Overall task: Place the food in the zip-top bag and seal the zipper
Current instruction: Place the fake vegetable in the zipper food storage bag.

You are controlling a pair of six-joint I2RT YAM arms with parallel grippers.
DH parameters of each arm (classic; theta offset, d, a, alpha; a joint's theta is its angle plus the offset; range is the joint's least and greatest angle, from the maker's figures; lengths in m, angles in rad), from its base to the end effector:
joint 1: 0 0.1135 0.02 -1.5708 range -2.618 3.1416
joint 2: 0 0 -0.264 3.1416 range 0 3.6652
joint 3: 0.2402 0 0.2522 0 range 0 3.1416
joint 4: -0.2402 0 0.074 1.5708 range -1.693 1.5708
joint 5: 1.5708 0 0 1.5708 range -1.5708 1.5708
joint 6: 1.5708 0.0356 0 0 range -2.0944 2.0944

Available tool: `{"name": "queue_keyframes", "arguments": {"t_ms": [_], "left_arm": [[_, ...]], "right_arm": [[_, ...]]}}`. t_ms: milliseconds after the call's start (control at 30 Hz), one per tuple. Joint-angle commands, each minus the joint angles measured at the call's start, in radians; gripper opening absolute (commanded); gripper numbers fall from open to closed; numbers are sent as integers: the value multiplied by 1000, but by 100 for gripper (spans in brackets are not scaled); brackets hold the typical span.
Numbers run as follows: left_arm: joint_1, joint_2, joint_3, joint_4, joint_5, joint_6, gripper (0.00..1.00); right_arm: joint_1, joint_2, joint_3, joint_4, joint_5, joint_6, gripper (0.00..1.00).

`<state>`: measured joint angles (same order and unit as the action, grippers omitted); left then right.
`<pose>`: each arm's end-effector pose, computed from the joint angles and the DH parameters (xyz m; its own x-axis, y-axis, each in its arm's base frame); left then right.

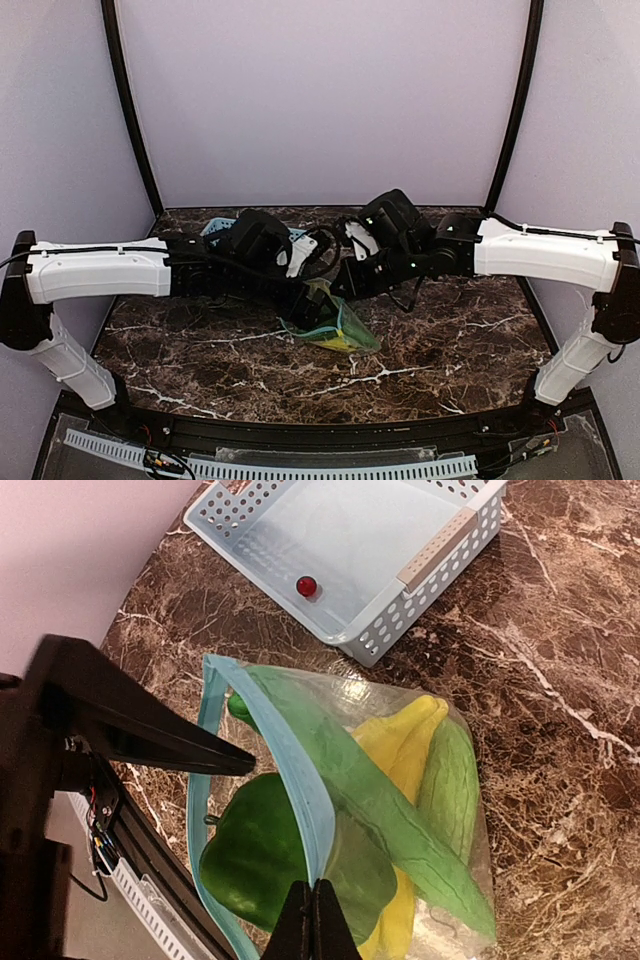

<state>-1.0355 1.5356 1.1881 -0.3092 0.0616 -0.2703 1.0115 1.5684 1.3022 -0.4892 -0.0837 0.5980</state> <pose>0.1757 -0.3006 0.2835 -0.5360 0.3813 -0.7532 0.7681 0.5904 -0.2477 0.1838 0.2992 0.2959 -0.7944 -0.2116 -0.5694 -0.5200 0.7215 0.4572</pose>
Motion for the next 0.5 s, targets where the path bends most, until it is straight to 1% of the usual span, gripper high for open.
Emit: {"name": "queue_keyframes", "arguments": {"t_ms": [0,100,200,300,400,467], "left_arm": [[6,-138,-35,-11,-11,-62,96],[6,-194,-56,-15,-19,-100,97],[7,-267,-83,-32,-45,-172,99],[11,-324,-124,-57,-118,-258,99],[16,-387,-211,-48,-128,-378,98],[16,-420,-281,-11,-116,-444,97]], "right_arm": [[1,-1,-6,43,19,9,0],[0,0,-4,44,21,9,0],[0,-1,-3,43,24,9,0],[1,-2,-5,42,27,8,0],[1,-1,-5,41,29,9,0],[0,3,-1,41,27,9,0]]}}
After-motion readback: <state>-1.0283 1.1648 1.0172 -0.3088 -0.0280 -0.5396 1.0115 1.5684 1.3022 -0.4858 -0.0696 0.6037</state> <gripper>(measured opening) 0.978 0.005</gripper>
